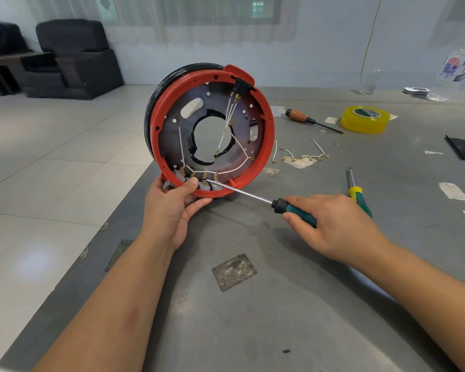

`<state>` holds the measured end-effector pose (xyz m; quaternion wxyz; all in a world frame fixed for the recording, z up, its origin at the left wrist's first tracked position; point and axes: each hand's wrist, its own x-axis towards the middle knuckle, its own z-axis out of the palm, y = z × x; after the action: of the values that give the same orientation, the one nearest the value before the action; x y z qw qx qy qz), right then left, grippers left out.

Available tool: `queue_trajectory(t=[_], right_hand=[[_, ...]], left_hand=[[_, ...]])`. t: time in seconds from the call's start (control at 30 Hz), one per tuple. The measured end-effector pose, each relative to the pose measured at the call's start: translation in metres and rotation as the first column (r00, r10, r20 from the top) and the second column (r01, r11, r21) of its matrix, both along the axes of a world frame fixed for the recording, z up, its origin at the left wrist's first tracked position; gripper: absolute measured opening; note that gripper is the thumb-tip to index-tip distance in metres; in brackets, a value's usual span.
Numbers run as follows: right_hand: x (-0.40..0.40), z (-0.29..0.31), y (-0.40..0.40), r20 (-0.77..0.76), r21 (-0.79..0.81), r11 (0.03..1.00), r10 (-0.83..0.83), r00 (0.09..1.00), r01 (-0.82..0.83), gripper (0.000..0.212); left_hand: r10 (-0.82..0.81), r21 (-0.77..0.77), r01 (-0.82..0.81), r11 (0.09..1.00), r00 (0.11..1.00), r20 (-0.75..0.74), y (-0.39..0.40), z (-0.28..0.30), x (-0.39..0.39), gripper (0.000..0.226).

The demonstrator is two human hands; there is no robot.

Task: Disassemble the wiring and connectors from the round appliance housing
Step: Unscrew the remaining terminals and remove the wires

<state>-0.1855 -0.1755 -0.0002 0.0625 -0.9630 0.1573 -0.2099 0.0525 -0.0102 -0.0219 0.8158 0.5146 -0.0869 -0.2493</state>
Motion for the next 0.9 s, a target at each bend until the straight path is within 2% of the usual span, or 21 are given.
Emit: queue_trajectory(t=[0.3,0.37,0.43,0.57,0.7,0.9], right_hand=[[0.001,-0.003,0.005,-0.02,-0.116,0.993,0.025,0.999,-0.027,0.042],[0.002,-0.005,0.005,-0.001,-0.073,0.997,0.037,0.999,-0.037,0.046],[0.001,-0.007,0.001,0.055,0.033,0.999,0.037,0.998,-0.039,0.046],[0.0,-0.008,-0.01,0.151,0.156,0.987,0.009,0.988,-0.033,0.032],[-0.005,-0.008,-0.023,0.134,0.222,0.975,-0.009,0.991,-0.021,0.024],[-0.006,-0.011,-0.032,0.077,0.272,0.962,-0.015,0.997,-0.007,0.025]], left_hand=[[-0.002,-0.039,0.001,0.999,1.0,-0.027,0.0,0.0,0.001,0.042],[0.002,-0.037,-0.003,0.999,1.0,-0.027,0.0,-0.001,0.002,0.042],[0.004,-0.029,-0.004,1.0,1.0,-0.016,0.0,-0.001,0.001,0.038],[0.008,-0.014,-0.008,1.0,1.0,0.007,-0.001,-0.002,0.0,0.039],[0.021,-0.014,-0.021,1.0,1.0,0.012,0.0,-0.001,0.002,0.041],[0.023,-0.017,-0.024,1.0,1.0,-0.014,0.002,-0.001,0.005,0.043]])
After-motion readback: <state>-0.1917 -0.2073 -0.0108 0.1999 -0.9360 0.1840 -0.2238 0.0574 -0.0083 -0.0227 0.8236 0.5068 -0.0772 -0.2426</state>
